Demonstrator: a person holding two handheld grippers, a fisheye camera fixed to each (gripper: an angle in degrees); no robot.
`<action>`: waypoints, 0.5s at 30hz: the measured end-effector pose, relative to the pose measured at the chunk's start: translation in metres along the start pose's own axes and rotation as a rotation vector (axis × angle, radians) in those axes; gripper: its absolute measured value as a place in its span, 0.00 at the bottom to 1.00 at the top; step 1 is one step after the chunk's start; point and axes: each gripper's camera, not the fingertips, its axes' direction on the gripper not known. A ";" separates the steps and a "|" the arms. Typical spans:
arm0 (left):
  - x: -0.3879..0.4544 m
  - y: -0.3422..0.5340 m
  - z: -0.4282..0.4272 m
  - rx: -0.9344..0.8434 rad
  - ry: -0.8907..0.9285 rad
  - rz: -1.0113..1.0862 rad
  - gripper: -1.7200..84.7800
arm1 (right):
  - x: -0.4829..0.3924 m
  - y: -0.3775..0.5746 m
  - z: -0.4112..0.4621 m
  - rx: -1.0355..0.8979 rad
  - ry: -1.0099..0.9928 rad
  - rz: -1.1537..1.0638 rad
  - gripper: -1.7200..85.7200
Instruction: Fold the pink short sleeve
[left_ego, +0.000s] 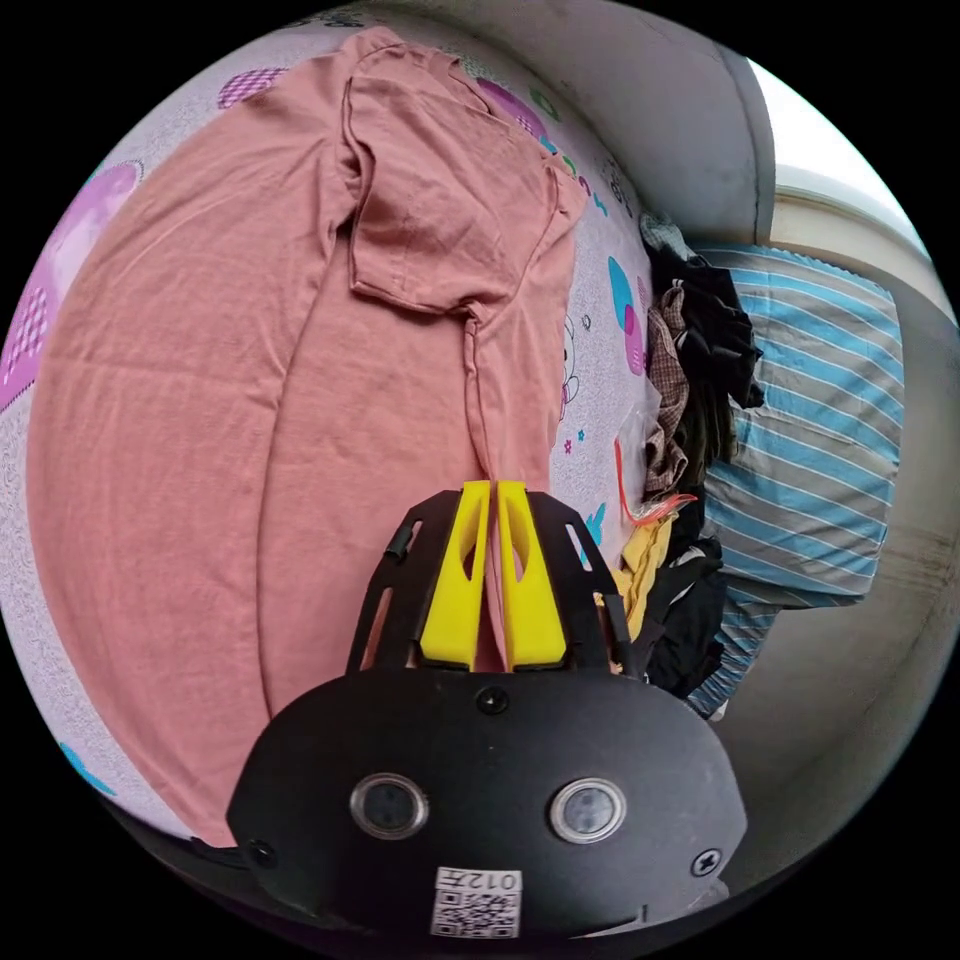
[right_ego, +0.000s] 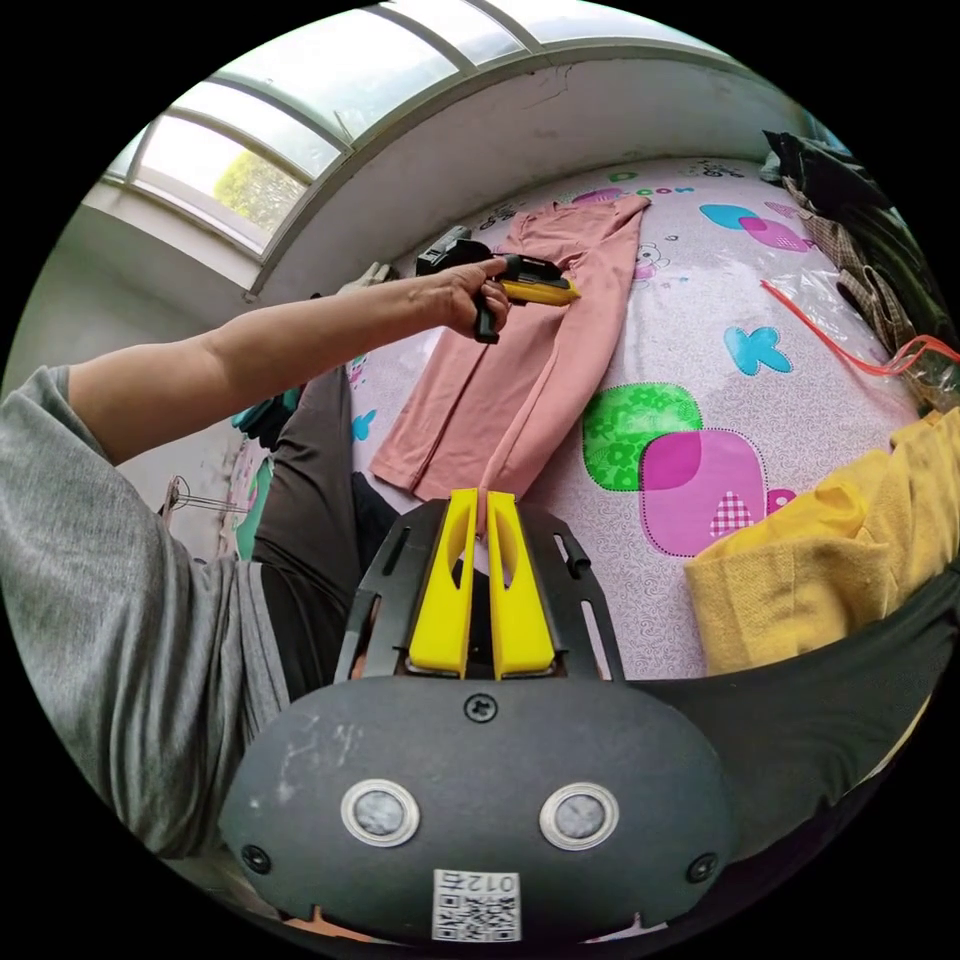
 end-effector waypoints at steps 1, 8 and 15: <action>0.001 0.000 -0.001 -0.003 -0.001 0.003 0.03 | 0.001 0.000 -0.002 -0.001 -0.002 -0.003 0.02; 0.034 -0.004 -0.006 -0.049 -0.210 0.201 0.02 | -0.007 -0.010 0.030 -0.087 -0.061 -0.062 0.02; 0.023 0.013 0.008 -0.054 -0.256 0.224 0.02 | -0.008 -0.014 0.088 -0.203 0.026 -0.034 0.03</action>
